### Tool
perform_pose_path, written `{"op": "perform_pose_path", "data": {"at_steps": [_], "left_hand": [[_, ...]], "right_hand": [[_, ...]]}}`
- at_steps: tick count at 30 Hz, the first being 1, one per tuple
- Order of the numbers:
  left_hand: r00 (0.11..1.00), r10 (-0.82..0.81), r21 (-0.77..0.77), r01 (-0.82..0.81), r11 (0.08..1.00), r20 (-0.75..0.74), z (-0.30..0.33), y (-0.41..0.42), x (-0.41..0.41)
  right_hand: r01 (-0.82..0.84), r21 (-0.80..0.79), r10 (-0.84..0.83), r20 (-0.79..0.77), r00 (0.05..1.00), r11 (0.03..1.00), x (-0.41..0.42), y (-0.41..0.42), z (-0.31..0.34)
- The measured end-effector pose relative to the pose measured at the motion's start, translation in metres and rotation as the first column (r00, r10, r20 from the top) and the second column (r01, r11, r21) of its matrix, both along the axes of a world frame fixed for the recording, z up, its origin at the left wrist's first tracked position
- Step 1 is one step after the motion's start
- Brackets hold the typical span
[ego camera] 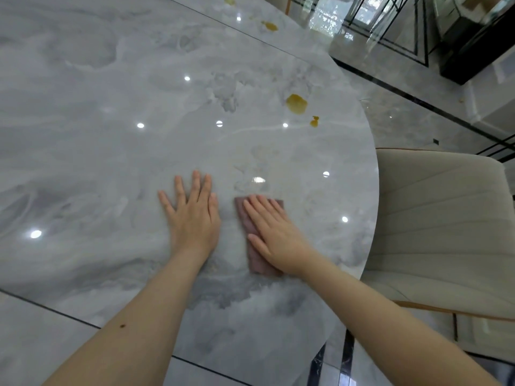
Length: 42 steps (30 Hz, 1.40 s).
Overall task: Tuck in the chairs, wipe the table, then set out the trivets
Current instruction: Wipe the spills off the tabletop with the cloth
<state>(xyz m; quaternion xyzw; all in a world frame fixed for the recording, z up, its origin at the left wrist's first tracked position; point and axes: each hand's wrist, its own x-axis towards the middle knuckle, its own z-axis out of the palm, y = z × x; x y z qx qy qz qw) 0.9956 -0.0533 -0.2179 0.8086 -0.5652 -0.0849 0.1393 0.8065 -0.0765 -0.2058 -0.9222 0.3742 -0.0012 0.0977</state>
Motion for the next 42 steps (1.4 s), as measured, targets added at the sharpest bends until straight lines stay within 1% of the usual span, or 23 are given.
{"op": "perform_pose_path", "data": {"at_steps": [1, 3, 5, 7, 8, 9, 11, 13, 15, 16, 17, 19, 22, 24, 26, 29, 31, 33, 34, 37, 40, 41, 42], "left_hand": [[1.0, -0.002, 0.01, 0.002, 1.0, 0.005, -0.001, 0.0, 0.0], [1.0, -0.004, 0.03, 0.003, 1.0, 0.022, -0.002, 0.0, -0.001], [0.999, -0.009, 0.032, 0.008, 0.999, 0.031, -0.002, -0.001, -0.001], [1.0, -0.015, 0.034, 0.014, 0.999, 0.024, -0.002, -0.002, -0.001], [1.0, -0.017, 0.033, 0.016, 0.999, 0.024, -0.002, -0.001, -0.002], [1.0, -0.019, 0.03, 0.018, 0.999, 0.024, -0.001, -0.002, -0.002], [1.0, -0.026, 0.02, 0.026, 0.999, 0.006, 0.001, -0.001, 0.0], [0.998, -0.04, 0.026, 0.041, 0.999, -0.049, 0.002, -0.002, 0.003], [0.994, -0.091, 0.033, 0.093, 0.995, -0.06, 0.004, 0.0, 0.009], [0.99, -0.139, 0.038, 0.139, 0.99, -0.026, 0.005, 0.002, 0.011], [0.982, -0.189, 0.041, 0.188, 0.981, 0.027, 0.006, 0.007, 0.013], [0.969, -0.225, 0.03, 0.223, 0.974, 0.107, 0.008, 0.019, 0.016], [0.983, -0.157, 0.029, 0.155, 0.988, 0.094, 0.008, 0.043, 0.017], [0.988, -0.129, 0.046, 0.125, 0.991, 0.081, 0.006, 0.058, 0.015], [0.991, -0.112, 0.064, 0.107, 0.992, 0.069, 0.004, 0.068, 0.015], [0.991, -0.125, 0.023, 0.124, 0.992, 0.044, 0.002, 0.069, 0.018], [0.991, -0.129, 0.022, 0.128, 0.992, 0.035, 0.002, 0.067, 0.018], [0.991, -0.132, 0.023, 0.132, 0.991, 0.029, 0.002, 0.068, 0.018], [0.991, -0.133, 0.023, 0.132, 0.991, 0.027, 0.001, 0.069, 0.019], [0.992, -0.122, 0.013, 0.121, 0.993, 0.025, 0.0, 0.07, 0.019], [0.995, -0.088, -0.01, 0.087, 0.996, -0.042, 0.0, 0.068, 0.018], [0.994, -0.081, -0.027, 0.079, 0.997, -0.073, 0.001, 0.068, 0.017], [0.992, -0.077, -0.047, 0.072, 0.996, -0.1, 0.002, 0.069, 0.018]], "right_hand": [[0.014, -0.019, -0.014, -0.006, 1.0, 1.0, -0.018, -0.004, 0.001], [0.129, -0.037, -0.13, -0.029, 0.991, 0.991, -0.036, -0.023, 0.002], [0.289, -0.018, -0.289, -0.036, 0.957, 0.957, -0.02, -0.046, 0.001], [0.414, -0.011, -0.414, -0.033, 0.91, 0.91, 0.016, -0.058, -0.002], [0.425, -0.01, -0.425, -0.036, 0.904, 0.905, 0.035, -0.058, -0.005], [0.399, -0.018, -0.399, -0.025, 0.917, 0.917, 0.052, -0.052, -0.007], [0.294, -0.017, -0.294, 0.018, 0.956, 0.956, 0.065, -0.021, -0.006], [0.17, 0.01, -0.17, 0.028, 0.985, 0.985, 0.039, 0.019, -0.003], [0.13, 0.024, -0.13, 0.008, 0.991, 0.991, -0.007, 0.046, 0.002], [0.163, 0.015, -0.163, 0.0, 0.987, 0.987, -0.032, 0.047, 0.004], [0.23, -0.003, -0.23, -0.016, 0.973, 0.973, -0.052, 0.045, 0.007], [0.397, -0.02, -0.397, -0.075, 0.915, 0.918, -0.067, 0.027, 0.008], [0.579, -0.051, -0.582, -0.091, 0.808, 0.813, -0.032, -0.005, 0.004], [0.601, -0.045, -0.602, -0.079, 0.794, 0.798, 0.006, -0.014, -0.001], [0.554, -0.028, -0.555, -0.054, 0.83, 0.832, 0.041, -0.007, -0.004], [0.35, 0.012, -0.35, 0.022, 0.937, 0.937, 0.058, 0.044, -0.004], [0.197, 0.05, -0.198, 0.024, 0.98, 0.979, 0.035, 0.079, 0.0], [0.14, 0.048, -0.14, -0.003, 0.99, 0.989, -0.005, 0.089, 0.003], [0.175, 0.043, -0.175, -0.025, 0.984, 0.984, -0.024, 0.085, 0.006], [0.398, 0.0, -0.397, -0.088, 0.914, 0.917, -0.052, 0.052, 0.007], [0.558, -0.042, -0.56, -0.09, 0.824, 0.829, -0.013, 0.018, 0.002], [0.574, -0.048, -0.576, -0.084, 0.813, 0.817, 0.009, 0.011, 0.0], [0.562, -0.047, -0.564, -0.073, 0.822, 0.826, 0.034, 0.007, -0.003]]}}
